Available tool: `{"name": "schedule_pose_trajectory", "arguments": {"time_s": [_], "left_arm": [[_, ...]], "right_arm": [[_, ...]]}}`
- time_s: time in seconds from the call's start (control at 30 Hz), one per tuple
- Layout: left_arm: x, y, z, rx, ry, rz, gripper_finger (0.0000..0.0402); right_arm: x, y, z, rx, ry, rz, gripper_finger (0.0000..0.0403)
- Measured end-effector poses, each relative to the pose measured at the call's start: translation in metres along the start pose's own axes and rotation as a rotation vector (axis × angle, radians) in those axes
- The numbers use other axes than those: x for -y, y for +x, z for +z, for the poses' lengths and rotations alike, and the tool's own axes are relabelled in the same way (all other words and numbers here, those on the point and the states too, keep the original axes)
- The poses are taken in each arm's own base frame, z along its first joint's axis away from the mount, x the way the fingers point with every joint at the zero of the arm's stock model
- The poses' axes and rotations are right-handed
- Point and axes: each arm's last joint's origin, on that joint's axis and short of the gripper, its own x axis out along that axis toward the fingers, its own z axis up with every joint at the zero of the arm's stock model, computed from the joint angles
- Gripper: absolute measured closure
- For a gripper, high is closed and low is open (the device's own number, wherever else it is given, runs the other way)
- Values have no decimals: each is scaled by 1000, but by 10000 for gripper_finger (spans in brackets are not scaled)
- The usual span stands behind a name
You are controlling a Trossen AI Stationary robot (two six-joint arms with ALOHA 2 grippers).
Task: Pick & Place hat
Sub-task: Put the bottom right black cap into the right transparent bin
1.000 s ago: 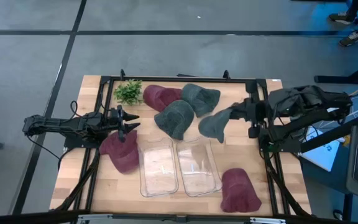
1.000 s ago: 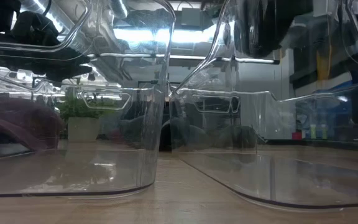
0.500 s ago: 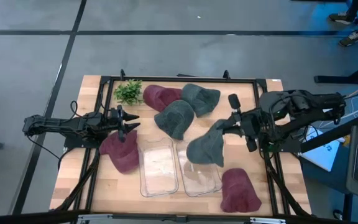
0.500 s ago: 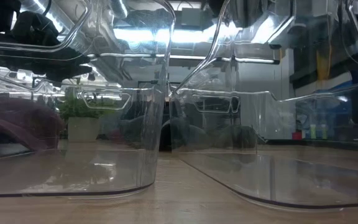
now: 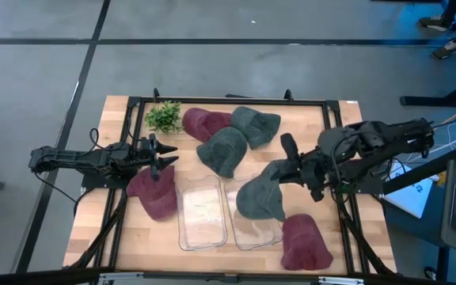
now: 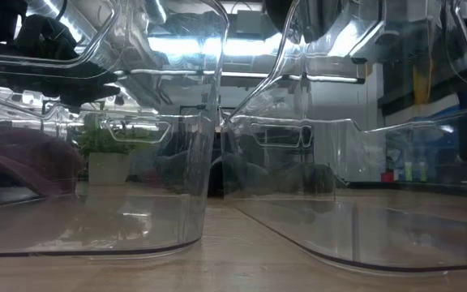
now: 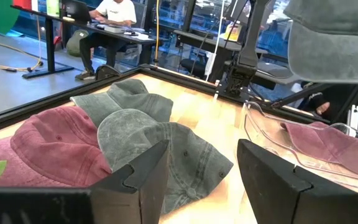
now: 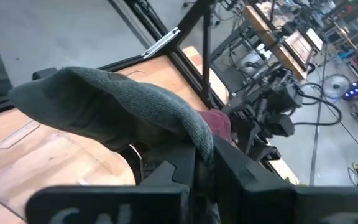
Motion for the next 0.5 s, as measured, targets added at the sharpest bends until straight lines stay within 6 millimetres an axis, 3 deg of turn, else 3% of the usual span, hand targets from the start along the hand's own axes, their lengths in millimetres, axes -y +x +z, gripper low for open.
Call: {"name": "schedule_pose_trajectory", "arguments": {"time_s": [0.23, 0.5], "left_arm": [[0, 0, 0, 0, 0, 0, 217], [0, 0, 0, 0, 0, 0, 217]], "right_arm": [[-14, 16, -3, -55, -18, 99, 369], [-36, 48, -18, -135, -78, 214, 369]]}}
